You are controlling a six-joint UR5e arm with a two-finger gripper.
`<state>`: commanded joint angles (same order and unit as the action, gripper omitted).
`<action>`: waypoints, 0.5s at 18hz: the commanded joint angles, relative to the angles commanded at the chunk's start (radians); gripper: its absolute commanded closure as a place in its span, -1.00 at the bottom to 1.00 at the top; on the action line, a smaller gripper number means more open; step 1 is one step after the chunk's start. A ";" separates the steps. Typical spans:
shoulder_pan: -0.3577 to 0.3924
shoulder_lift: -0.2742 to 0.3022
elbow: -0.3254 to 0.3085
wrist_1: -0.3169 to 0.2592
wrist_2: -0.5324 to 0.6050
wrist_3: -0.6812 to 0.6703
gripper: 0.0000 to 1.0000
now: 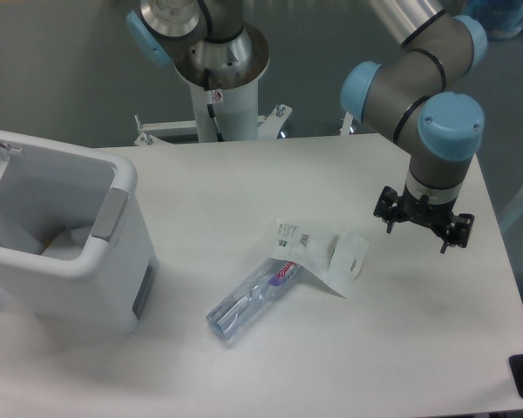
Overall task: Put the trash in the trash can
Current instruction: 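Move the gripper over the crumpled white paper and lower toward it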
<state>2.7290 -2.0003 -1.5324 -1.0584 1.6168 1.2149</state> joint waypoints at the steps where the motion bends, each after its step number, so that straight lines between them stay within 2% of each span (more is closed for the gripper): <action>1: 0.000 -0.002 0.002 0.000 0.000 -0.002 -1.00; 5: -0.018 -0.002 -0.005 -0.003 0.000 -0.027 -1.00; 9: -0.026 0.005 -0.044 -0.002 -0.006 -0.075 -1.00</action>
<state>2.7029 -1.9957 -1.5769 -1.0600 1.6107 1.1397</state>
